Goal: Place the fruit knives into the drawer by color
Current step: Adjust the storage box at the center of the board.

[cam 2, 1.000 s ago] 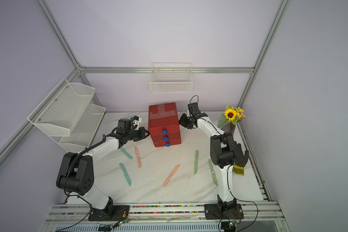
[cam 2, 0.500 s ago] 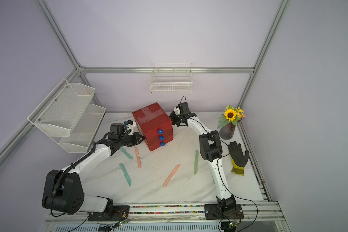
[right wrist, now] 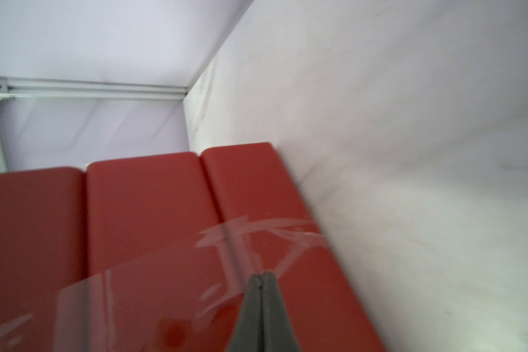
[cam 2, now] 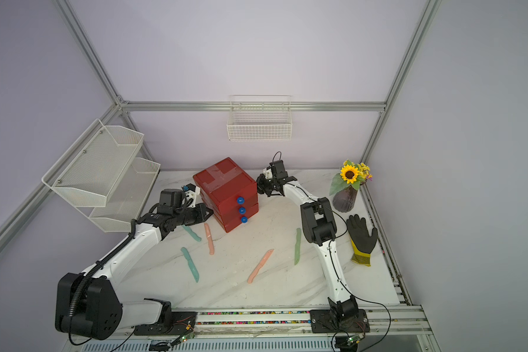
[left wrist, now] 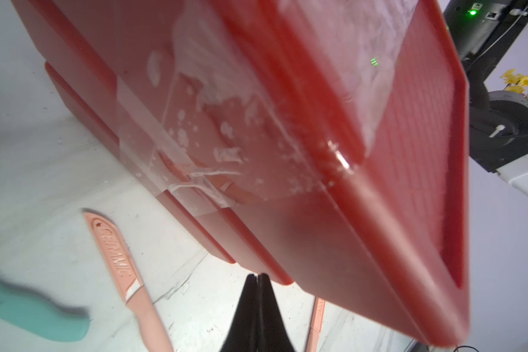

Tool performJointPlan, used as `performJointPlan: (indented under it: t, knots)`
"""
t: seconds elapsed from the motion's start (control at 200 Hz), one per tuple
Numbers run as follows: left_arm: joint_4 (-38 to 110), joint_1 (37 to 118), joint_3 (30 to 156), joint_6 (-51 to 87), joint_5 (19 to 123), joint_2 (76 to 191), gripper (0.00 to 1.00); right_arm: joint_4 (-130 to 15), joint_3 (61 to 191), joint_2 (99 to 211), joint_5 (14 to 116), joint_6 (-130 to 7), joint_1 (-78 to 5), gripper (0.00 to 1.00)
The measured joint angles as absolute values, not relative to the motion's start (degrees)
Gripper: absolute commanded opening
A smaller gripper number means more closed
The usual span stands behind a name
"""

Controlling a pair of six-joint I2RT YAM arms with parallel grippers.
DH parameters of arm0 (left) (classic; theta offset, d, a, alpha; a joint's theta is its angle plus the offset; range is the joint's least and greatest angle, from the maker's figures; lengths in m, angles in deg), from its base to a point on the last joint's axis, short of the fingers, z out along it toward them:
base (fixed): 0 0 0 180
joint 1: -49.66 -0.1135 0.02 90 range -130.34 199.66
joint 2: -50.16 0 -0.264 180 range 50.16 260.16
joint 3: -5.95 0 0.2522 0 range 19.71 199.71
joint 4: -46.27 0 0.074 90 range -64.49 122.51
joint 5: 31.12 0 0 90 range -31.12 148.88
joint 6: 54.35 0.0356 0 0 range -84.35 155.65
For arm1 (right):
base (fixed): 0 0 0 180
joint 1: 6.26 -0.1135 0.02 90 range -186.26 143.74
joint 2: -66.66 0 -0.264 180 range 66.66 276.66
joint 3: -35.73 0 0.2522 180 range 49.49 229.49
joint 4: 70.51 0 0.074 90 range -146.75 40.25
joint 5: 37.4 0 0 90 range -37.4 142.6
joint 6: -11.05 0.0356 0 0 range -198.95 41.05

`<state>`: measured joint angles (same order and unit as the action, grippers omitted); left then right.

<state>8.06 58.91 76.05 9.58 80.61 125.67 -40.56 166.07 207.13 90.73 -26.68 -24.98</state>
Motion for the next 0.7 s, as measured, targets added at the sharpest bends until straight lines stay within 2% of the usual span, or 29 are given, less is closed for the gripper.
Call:
performJointPlan:
  t: [0.165, 0.375, 0.57, 0.7]
  knots:
    - [1.0, 58.9, 79.9, 13.1, 73.7, 124.4, 0.00, -39.5, 160.8, 202.1, 84.9, -26.7, -21.3, 0.00]
    - [-8.0, 59.4, 88.6, 17.7, 62.6, 123.7, 0.00, -42.6, 143.3, 188.2, 80.6, -24.3, -21.1, 0.00]
    - [-10.5, 62.7, 101.9, 20.6, 58.7, 125.9, 0.00, -44.1, 135.9, 179.3, 81.1, -22.9, -22.5, 0.00]
    - [-10.3, 64.2, 109.3, 21.5, 59.8, 128.5, 0.00, -46.2, 132.3, 174.6, 84.1, -22.4, -23.7, 0.00]
